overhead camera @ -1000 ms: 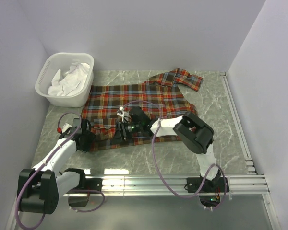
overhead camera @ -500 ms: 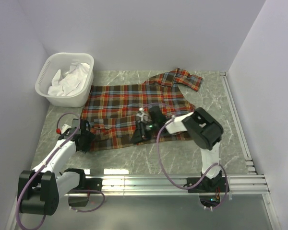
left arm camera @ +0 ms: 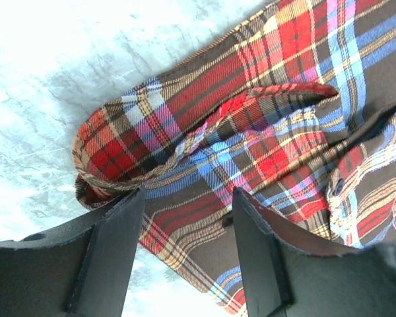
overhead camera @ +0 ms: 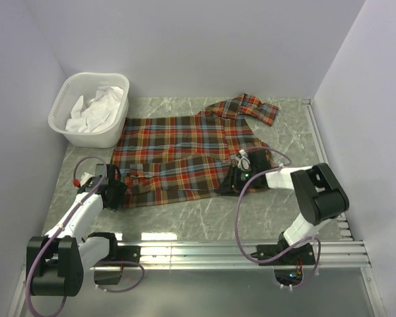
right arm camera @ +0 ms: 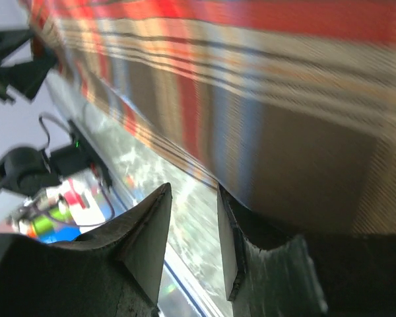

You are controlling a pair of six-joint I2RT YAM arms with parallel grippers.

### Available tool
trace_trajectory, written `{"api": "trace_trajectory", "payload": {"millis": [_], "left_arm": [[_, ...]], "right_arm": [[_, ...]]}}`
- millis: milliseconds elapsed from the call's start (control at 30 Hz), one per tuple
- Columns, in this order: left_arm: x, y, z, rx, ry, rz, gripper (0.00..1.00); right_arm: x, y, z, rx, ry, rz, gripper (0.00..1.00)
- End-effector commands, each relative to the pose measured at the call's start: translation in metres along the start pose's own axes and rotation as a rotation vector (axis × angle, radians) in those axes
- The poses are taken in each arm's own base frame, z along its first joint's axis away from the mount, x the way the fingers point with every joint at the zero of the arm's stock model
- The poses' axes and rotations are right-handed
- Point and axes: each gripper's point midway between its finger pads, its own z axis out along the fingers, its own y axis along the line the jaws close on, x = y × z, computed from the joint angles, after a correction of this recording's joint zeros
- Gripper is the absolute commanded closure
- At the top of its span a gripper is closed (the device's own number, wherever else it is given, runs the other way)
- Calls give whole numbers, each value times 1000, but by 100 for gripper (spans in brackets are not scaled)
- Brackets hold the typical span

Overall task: Fold and stack the long sleeve shirts
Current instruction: Fold the shirt

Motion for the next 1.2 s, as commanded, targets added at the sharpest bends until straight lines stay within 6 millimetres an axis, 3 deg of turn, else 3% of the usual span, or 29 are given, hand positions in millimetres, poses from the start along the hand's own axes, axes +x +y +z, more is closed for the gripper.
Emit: {"api": "trace_trajectory", "payload": {"millis": [0, 233, 433, 533, 767, 1000, 1167], "left_arm": [[-6, 25, 4, -109, -25, 16, 37], [-16, 23, 1, -116, -46, 6, 37], [-18, 20, 0, -112, -33, 14, 36], [-18, 21, 3, -130, -22, 29, 35], [-20, 18, 2, -132, -9, 30, 35], [-29, 17, -6, -152, -36, 47, 33], [-39, 17, -15, -161, -66, 31, 32]], "right_arm": [[6, -59, -23, 235, -78, 112, 58], [-28, -80, -63, 239, -288, 257, 58], [-43, -100, -92, 306, -435, 347, 59], [-52, -101, -107, 332, -495, 339, 59], [-56, -119, -132, 454, -584, 382, 59], [-53, -131, -142, 511, -613, 438, 58], [-57, -120, -158, 521, -677, 390, 58]]}}
